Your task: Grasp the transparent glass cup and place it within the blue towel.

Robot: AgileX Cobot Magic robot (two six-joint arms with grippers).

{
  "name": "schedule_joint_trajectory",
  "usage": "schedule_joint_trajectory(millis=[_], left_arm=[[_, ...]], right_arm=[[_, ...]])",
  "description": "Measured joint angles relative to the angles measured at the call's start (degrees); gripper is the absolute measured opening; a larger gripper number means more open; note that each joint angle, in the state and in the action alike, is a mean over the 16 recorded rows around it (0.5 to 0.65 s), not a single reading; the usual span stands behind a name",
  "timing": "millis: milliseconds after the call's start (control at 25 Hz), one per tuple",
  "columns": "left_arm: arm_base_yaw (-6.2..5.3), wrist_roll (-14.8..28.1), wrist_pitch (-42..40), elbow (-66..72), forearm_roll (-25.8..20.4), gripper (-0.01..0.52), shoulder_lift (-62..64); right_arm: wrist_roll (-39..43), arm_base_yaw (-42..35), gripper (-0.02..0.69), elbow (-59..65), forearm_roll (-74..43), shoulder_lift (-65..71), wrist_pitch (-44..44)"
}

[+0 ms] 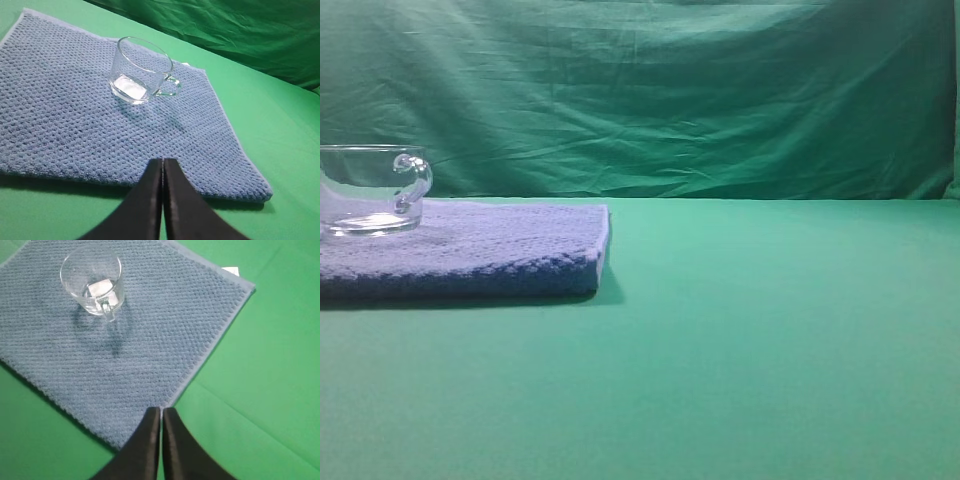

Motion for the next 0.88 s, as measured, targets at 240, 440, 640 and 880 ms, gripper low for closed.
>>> schedule_joint_trajectory(millis=[240,440,640,880], left_arm=[[0.00,0.00,0.00,0.00,0.00,0.000,0.00],[0.00,0.00,0.00,0.00,0.00,0.000,0.00],[0.00,0.00,0.00,0.00,0.00,0.000,0.00],[0.00,0.00,0.00,0.00,0.00,0.000,0.00]], right_arm=[[0.04,-0.02,0.000,14.36,0.51,-15.06,-3.70],[0.07,-0.03,0.000,20.77,0.72,-24.01,-2.40],[0.37,-0.05,0.000,23.04,-0.40,-29.23,0.62],[1.96,-1.16,0.000,23.26,-3.82,-32.46,2.10]])
